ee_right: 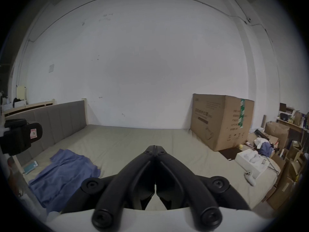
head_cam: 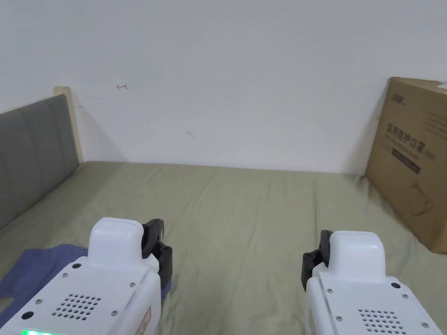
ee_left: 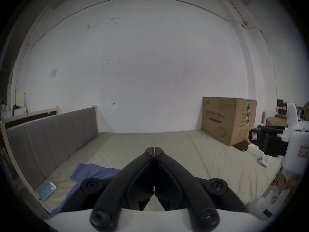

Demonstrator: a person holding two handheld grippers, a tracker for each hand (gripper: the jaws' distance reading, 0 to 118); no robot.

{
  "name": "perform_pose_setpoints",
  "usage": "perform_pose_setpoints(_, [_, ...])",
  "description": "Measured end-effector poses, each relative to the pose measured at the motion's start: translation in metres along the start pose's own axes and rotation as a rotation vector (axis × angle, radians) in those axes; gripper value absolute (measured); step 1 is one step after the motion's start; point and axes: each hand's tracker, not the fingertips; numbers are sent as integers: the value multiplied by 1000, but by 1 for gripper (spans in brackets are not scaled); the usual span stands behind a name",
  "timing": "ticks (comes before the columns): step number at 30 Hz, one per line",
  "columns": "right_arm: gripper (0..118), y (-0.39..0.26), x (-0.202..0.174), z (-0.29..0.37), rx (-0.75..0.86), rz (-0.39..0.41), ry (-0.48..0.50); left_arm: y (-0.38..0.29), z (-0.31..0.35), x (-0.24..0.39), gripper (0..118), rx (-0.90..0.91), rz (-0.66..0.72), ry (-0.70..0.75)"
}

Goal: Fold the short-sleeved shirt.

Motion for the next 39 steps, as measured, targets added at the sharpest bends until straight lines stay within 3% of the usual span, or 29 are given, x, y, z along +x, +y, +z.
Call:
perform_pose_setpoints(4, [0,1,-28,-10,-9,-3,128,4,20,-36,0,18,13,115])
perform_pose_setpoints(11, [0,-7,-106,-15,-59,64,409,-3,63,-105,0,5,57,374])
perform_pose_setpoints(17, [0,-14,-131,-19,-77,108,464,-17,63,-135,0,-55,107,454])
perform_pose_setpoints(23, [0,-27,-126,-38,-138,134,453,-46,-8,-164,2,-241,172,432])
perform_pose_setpoints(24, [0,-30,-123,-41,-154,132,447,-56,-29,-172,26,-301,196,426])
perform_pose_setpoints(27, [0,-40,-116,-53,-208,124,425,-101,-88,-187,51,-496,256,414])
perform_pose_setpoints(28, [0,-44,-113,-55,-226,127,416,-114,-106,-191,72,-568,270,400])
perform_pose_setpoints(30, [0,-53,-108,-62,-255,132,402,-148,-139,-202,97,-682,302,362])
perform_pose_setpoints(32, [0,-61,-103,-68,-290,142,393,-166,-164,-205,99,-743,347,356])
perform_pose_setpoints(39, [0,-83,-91,-92,-401,115,362,-213,-231,-197,98,-925,292,298])
